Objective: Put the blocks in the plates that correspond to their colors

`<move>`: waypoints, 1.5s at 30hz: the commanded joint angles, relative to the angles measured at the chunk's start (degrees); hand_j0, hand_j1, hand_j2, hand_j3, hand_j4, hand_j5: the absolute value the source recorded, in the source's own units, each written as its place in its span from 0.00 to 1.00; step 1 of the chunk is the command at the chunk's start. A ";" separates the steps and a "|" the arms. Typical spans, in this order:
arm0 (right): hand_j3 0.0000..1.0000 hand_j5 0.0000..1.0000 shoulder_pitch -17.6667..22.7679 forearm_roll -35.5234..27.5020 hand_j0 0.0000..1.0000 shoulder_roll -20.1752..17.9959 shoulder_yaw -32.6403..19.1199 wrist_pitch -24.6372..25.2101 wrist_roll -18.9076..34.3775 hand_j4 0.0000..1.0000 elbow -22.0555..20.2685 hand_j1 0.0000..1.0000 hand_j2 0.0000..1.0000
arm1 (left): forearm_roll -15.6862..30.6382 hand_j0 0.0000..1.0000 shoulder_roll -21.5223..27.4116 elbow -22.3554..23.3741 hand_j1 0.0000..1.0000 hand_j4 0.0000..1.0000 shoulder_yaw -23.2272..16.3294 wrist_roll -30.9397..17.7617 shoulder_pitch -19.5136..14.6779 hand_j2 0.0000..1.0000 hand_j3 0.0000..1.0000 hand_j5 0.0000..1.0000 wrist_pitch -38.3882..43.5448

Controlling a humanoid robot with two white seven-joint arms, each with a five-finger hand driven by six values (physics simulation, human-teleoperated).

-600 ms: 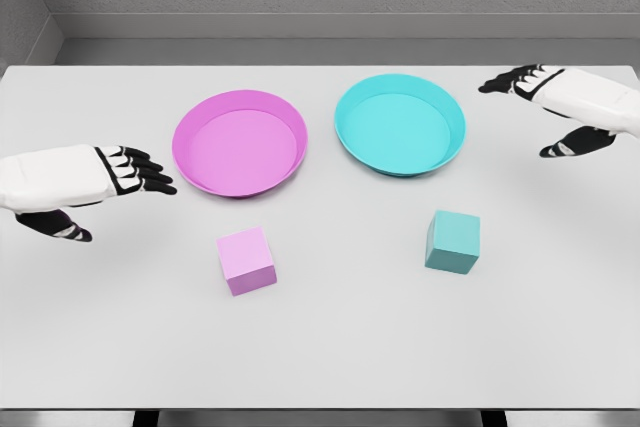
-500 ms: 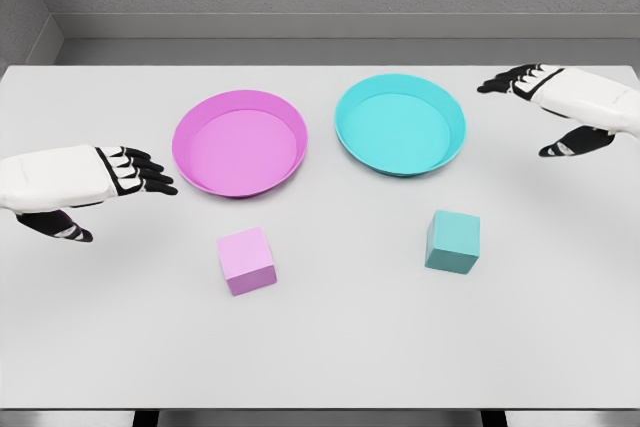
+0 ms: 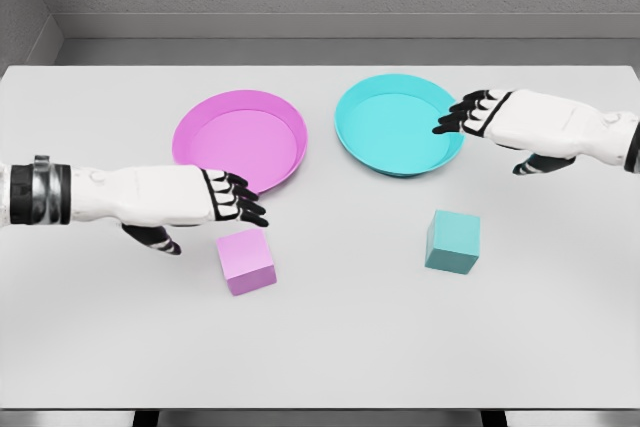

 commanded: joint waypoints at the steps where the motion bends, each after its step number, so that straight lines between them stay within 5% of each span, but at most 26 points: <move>1: 1.00 1.00 0.00 2.01 1.00 -0.44 3.31 0.15 0.00 1.00 -3.28 1.00 1.00 | -0.59 1.00 -2.22 0.00 1.00 1.00 -1.54 -0.20 0.00 1.00 1.00 1.00 0.13; 18: 1.00 1.00 0.00 7.46 1.00 -4.13 14.21 0.15 0.00 1.00 -6.79 1.00 1.00 | -7.35 1.00 -4.59 0.70 1.00 1.00 -4.09 -0.20 0.00 1.00 1.00 1.00 0.13; 35: 0.99 0.99 0.09 9.13 0.99 -4.04 16.76 0.15 0.00 0.99 -6.88 0.99 0.99 | -10.61 1.00 -7.32 1.75 1.00 1.00 -7.08 -0.20 0.00 1.00 1.00 1.00 0.13; 38: 0.74 0.74 -0.09 9.13 0.74 -3.95 16.50 0.15 0.00 0.74 -6.88 0.74 0.74 | -10.61 1.00 -7.32 1.75 1.00 1.00 -7.08 -0.20 -0.09 1.00 1.00 1.00 0.13; 45: 0.62 0.62 -0.09 9.04 0.62 -3.69 16.67 0.15 0.00 0.62 -6.79 0.62 0.62 | -10.61 0.72 -7.23 1.84 0.72 0.72 -7.17 -0.20 0.00 0.72 0.72 0.72 0.13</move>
